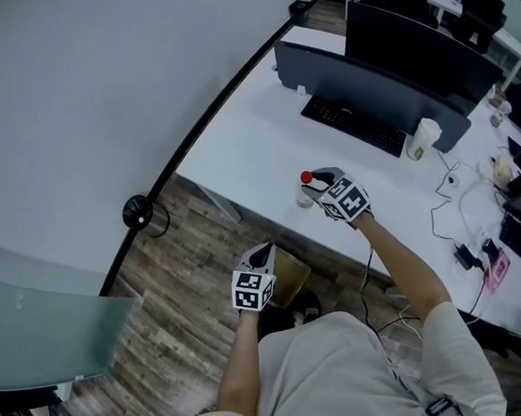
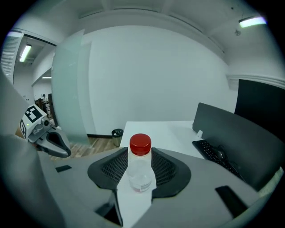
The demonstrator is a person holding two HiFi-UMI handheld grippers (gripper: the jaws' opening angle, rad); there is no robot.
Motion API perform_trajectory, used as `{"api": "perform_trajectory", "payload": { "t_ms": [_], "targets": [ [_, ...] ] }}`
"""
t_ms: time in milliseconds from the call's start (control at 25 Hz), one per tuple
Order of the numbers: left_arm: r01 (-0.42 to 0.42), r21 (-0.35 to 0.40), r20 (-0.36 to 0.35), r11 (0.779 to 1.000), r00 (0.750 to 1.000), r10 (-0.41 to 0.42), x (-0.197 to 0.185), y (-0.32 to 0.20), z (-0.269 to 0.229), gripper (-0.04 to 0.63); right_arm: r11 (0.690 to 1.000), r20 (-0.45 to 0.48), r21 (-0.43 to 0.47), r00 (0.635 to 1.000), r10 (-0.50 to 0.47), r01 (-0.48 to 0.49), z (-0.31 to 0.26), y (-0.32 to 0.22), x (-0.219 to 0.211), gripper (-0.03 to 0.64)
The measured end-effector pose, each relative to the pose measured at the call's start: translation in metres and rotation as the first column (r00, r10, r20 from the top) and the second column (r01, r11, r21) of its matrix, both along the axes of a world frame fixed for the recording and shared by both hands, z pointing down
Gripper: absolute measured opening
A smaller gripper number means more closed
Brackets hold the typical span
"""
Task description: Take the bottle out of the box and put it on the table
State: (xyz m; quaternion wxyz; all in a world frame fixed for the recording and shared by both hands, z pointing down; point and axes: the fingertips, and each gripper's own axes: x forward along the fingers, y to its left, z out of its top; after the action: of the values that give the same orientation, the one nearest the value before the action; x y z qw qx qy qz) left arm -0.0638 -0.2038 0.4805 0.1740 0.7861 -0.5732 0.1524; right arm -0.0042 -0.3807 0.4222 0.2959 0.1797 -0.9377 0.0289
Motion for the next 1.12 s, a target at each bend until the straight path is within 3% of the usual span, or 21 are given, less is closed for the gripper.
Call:
{"api": "perform_trajectory", "payload": {
  "t_ms": [360, 600, 800, 1120],
  "targets": [
    [0.008, 0.016, -0.012, 1.000, 1.000, -0.008, 0.001, 0.009, -0.004, 0.014, 0.991, 0.083, 0.048, 0.989, 0.123, -0.128, -0.007, -0.005, 0.001, 0.202],
    [0.000, 0.043, -0.029, 0.999, 1.000, 0.001, -0.004, 0.017, -0.016, 0.015, 0.983, 0.108, 0.027, 0.978, 0.179, -0.183, -0.015, 0.008, 0.013, 0.201],
    [0.000, 0.055, -0.074, 0.998, 0.997, 0.004, -0.008, 0.029, -0.030, 0.015, 0.969, 0.149, -0.015, 0.958, 0.247, -0.247, -0.024, 0.044, 0.026, 0.201],
    [0.032, 0.090, -0.084, 0.995, 0.996, -0.025, -0.014, 0.058, -0.048, 0.014, 0.943, 0.143, -0.025, 0.933, 0.331, -0.330, -0.018, 0.129, 0.058, 0.201]
  ]
}}
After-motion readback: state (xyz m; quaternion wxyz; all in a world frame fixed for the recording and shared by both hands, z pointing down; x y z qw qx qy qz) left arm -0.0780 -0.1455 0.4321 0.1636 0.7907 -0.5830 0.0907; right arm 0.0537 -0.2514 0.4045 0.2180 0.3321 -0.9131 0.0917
